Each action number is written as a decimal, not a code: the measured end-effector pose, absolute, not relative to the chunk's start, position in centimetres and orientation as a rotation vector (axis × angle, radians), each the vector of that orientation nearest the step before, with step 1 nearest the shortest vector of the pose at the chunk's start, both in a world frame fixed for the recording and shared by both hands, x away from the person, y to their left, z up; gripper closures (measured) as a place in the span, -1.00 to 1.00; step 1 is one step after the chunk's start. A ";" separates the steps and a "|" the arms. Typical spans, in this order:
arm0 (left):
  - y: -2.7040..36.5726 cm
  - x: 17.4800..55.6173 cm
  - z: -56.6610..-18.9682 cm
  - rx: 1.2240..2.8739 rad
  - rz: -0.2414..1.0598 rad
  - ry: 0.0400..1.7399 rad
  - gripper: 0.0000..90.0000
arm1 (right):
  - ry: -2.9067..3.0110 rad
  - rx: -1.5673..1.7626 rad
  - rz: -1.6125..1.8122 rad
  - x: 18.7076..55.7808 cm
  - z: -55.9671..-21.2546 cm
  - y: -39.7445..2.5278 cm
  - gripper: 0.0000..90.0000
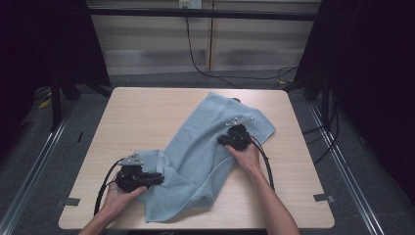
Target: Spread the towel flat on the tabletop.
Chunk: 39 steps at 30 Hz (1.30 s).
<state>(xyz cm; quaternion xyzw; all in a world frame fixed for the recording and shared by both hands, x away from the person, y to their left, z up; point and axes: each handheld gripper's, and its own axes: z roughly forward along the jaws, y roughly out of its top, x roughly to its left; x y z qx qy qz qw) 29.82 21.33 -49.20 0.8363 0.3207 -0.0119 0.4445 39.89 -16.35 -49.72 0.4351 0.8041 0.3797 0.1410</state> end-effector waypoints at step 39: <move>25.0 32.9 -50.5 2.063 0.172 1.001 0.93 | 2.737 0.681 1.310 24.9 -49.2 -5.0 0.87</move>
